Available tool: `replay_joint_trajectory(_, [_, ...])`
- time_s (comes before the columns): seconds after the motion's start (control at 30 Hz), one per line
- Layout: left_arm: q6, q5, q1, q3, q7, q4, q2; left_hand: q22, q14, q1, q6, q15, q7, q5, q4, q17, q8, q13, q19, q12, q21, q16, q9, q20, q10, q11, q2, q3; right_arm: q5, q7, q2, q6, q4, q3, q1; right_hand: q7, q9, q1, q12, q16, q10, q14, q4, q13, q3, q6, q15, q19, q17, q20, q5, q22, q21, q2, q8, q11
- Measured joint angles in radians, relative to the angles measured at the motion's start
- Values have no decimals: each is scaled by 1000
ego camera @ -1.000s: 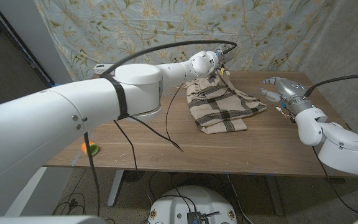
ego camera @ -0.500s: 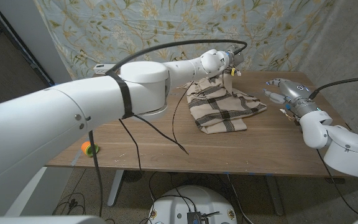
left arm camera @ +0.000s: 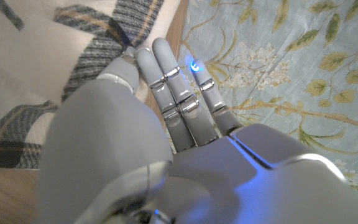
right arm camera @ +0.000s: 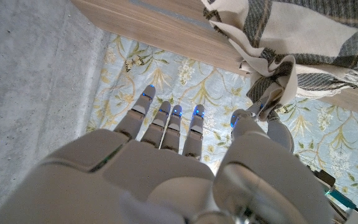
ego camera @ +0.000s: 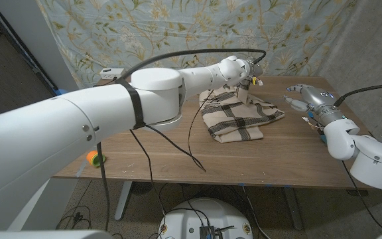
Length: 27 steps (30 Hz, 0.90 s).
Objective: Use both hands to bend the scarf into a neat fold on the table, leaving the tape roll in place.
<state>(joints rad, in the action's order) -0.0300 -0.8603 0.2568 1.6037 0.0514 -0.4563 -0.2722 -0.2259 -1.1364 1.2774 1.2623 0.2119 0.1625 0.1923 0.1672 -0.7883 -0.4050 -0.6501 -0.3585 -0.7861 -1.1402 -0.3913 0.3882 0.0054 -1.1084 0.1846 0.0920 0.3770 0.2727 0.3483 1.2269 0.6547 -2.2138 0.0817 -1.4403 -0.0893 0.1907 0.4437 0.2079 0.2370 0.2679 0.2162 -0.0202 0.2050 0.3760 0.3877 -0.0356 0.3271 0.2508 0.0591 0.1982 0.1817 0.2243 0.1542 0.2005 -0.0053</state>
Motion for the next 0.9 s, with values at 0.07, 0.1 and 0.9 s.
replay_joint_trajectory(0.07, [1,1,0,-2,3,-2,-1,0,0,1,14,0,-4,-4,-2,-11,-34,0,8,-4,-15,4,28,2,1,1,1,2,1,-4,-3,-1,1,-7,-6,0,0,0,0,0,0,0,0,0,0,0,0,0,0,0,0,0,0,0,0,0])
replay_joint_trajectory(0.1, [2,2,0,-2,6,-2,-1,0,0,1,20,0,-5,-8,-3,-16,-48,0,15,-6,-22,7,38,4,2,1,1,5,1,-4,-3,-1,1,-9,-8,0,0,0,0,0,0,0,0,0,0,0,0,0,0,0,0,0,0,0,0,0])
replay_joint_trajectory(0.9, [7,10,116,322,60,-8,-25,57,825,-426,-915,-241,-40,-7,-86,455,232,385,439,612,18,218,-207,208,840,-179,-235,104,25,-58,-24,-24,35,-21,8,0,0,-9,0,0,0,0,3,0,-3,0,0,0,0,0,0,0,-8,-1,0,0])
